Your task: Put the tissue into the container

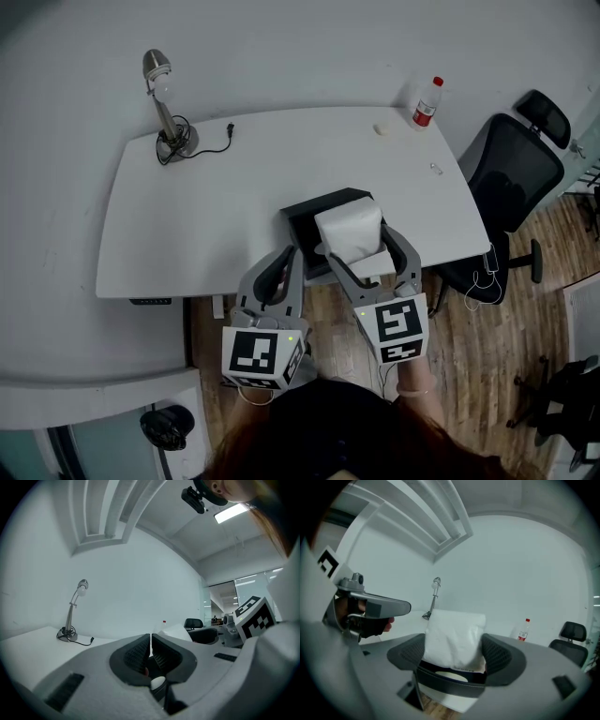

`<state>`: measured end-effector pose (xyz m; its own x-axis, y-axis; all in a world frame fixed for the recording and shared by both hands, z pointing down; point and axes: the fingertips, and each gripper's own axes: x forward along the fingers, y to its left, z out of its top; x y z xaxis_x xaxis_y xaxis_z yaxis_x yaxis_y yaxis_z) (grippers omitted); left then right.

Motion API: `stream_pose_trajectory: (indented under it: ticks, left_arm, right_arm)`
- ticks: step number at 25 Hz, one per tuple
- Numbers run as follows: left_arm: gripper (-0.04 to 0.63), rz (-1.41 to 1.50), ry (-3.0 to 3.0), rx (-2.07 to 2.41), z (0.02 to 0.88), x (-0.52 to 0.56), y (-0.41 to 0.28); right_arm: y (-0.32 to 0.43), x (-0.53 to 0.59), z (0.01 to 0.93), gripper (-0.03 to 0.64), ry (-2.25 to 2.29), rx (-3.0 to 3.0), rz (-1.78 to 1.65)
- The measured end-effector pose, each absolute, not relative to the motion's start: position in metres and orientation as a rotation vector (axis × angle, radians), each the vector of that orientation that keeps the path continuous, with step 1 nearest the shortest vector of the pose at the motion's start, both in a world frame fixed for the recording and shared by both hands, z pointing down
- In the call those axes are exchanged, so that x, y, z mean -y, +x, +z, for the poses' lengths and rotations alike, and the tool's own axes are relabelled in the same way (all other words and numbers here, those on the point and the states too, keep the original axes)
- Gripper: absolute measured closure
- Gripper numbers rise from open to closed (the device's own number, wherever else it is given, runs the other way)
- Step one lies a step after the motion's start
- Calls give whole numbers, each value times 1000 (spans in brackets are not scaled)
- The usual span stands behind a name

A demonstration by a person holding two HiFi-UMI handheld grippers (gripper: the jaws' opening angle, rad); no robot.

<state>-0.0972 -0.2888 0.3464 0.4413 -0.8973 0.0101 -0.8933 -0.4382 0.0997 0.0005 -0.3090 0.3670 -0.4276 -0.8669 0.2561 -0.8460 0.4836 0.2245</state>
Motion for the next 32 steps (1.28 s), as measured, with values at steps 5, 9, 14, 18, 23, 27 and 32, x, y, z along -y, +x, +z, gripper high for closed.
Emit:
stream_pose_trajectory:
  ticks: [5, 9, 14, 18, 23, 27, 32]
  left_arm:
    - [561, -69, 2577, 1599, 352, 300, -101]
    - [561, -64, 2565, 1586, 359, 306, -103]
    - [561, -62, 2545, 1574, 367, 314, -105]
    - [561, -53, 2529, 1569, 373, 319, -108]
    - [561, -47, 2509, 1565, 379, 326, -112]
    - [561, -41, 2499, 1557, 384, 329, -113]
    - [561, -33, 2490, 1551, 390, 332, -114]
  right_arm:
    - [-3, 320, 379, 216, 1416, 2371, -66]
    - [-4, 327, 390, 216, 1397, 2350, -43]
    - [-4, 336, 403, 216, 1374, 2327, -8]
    - [-5, 343, 415, 216, 1355, 2309, 25]
    - [-8, 349, 426, 216, 1332, 2286, 56]
    - [-8, 353, 437, 216, 1322, 2261, 92]
    - [-6, 357, 448, 216, 1320, 2221, 137]
